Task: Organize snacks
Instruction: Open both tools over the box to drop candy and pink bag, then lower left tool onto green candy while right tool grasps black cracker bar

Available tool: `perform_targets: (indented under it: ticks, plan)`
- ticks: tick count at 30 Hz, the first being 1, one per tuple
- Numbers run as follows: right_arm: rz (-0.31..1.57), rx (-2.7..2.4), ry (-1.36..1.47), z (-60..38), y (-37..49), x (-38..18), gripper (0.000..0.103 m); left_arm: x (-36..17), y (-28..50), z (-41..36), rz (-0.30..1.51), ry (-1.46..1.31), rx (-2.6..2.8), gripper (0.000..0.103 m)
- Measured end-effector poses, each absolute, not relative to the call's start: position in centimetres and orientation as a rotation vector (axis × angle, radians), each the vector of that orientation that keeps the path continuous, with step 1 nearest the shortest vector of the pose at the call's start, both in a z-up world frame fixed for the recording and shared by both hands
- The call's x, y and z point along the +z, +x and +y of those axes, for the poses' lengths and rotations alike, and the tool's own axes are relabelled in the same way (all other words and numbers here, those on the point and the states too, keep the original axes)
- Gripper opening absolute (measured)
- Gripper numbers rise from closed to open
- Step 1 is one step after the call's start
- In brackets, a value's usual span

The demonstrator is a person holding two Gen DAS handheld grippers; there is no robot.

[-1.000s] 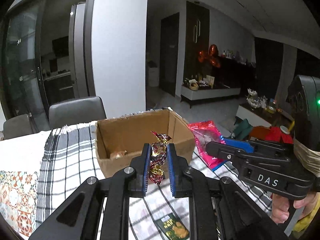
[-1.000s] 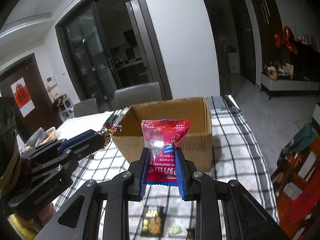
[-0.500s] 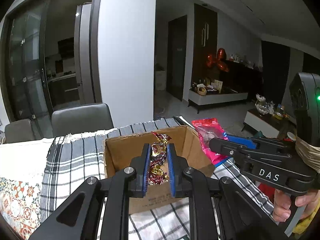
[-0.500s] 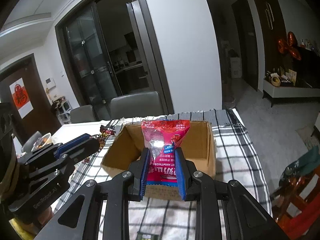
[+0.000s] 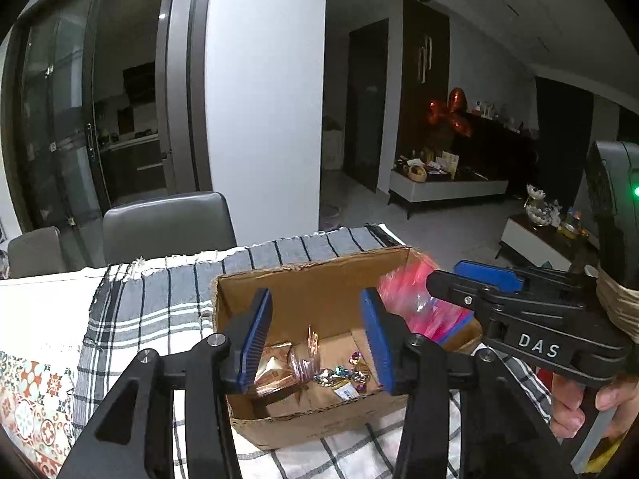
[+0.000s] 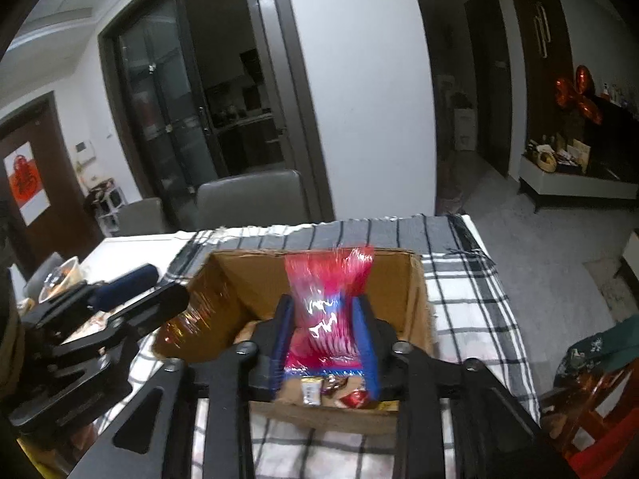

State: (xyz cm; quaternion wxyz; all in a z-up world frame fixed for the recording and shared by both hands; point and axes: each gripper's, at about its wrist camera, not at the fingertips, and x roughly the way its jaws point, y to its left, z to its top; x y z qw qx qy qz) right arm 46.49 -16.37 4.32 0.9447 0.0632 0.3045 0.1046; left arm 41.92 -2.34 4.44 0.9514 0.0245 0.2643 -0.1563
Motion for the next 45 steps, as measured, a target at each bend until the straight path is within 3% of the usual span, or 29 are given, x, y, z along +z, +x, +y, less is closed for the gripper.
perform_targets:
  ticks: [7, 27, 45]
  plan:
    - [0.634, 0.212, 0.126, -17.0, 44.4, 4.0, 0.041, 5.1, 39.8, -2.8, 0.518, 0.075, -0.309, 0.051]
    - [0.571, 0.177, 0.118, -17.3, 32.7, 4.8, 0.041, 5.9, 29.1, -4.2, 0.450, 0.147, -0.417, 0.051]
    - [0.722, 0.103, 0.155, -18.6, 27.1, -1.5, 0.041, -0.2, 24.2, -6.1, 0.590, 0.217, -0.549, 0.051]
